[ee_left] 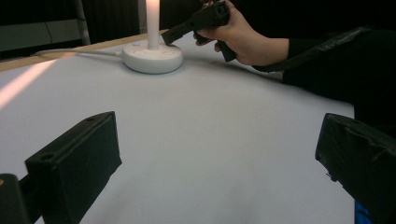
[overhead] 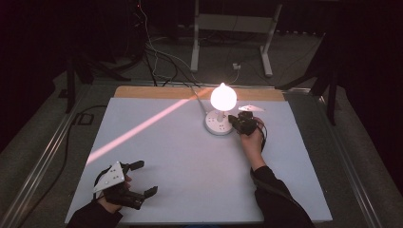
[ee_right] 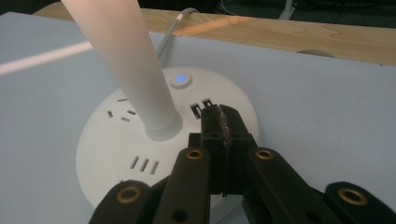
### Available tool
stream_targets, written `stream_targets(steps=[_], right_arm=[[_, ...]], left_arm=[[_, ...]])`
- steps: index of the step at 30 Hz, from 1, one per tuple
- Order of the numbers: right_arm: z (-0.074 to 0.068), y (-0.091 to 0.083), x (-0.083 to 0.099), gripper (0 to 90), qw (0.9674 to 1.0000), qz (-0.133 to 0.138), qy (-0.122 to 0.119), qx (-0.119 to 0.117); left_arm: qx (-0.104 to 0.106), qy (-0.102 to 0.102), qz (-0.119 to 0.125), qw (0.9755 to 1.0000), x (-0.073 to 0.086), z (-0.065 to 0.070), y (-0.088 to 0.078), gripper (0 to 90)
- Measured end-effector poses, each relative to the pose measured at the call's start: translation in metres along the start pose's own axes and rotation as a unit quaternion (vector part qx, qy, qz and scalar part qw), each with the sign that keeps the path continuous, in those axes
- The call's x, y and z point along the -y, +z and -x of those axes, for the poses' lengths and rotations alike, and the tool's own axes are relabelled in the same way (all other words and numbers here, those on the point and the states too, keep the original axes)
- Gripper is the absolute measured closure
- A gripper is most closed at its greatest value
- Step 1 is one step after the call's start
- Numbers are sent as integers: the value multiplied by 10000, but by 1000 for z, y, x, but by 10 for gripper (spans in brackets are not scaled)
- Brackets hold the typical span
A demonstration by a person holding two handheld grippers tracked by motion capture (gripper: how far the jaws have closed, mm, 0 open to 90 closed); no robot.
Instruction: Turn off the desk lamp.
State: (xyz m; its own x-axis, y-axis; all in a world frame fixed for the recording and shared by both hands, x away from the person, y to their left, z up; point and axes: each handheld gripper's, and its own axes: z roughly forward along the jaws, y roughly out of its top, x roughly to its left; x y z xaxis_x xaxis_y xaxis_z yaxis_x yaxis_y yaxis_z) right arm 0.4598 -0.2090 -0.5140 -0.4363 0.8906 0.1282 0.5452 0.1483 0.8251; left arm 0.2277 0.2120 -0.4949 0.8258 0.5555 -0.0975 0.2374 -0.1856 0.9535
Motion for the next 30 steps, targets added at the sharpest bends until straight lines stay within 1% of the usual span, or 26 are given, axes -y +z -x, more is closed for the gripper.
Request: stream_targets(steps=[4,7,10,13,17,19,22,26,30], right_arm=[[0,0,1,898,10000,21,-27,14],[1,0,2,899,10000,63,37,-22],[1,0,3,899,10000,90,9,-23],[2,-1,0,898,9999,50,123,-44],[-1,-9,-8,898,9995,224,152,-138],[-2,-14,-14,898,9993,305,136,-145],[-1,-17,-19,898,9994,306,99,-112],[-1,-21,-22,898,9991,389,86,-109],[1,-21,-21,898,9993,363,87,-98]], left_arm=[[7,2,4,10000,0,0,0,6],[3,6,2,10000,0,1,0,6],[3,5,-4,10000,0,0,0,6],[7,3,8,10000,0,1,0,6],[3,-21,3,10000,0,-1,0,6],[11,-13,1,10000,0,0,1,6],[17,2,6,10000,0,1,0,6],[18,-3,9,10000,0,0,0,6],[24,16,-16,10000,0,0,1,6]])
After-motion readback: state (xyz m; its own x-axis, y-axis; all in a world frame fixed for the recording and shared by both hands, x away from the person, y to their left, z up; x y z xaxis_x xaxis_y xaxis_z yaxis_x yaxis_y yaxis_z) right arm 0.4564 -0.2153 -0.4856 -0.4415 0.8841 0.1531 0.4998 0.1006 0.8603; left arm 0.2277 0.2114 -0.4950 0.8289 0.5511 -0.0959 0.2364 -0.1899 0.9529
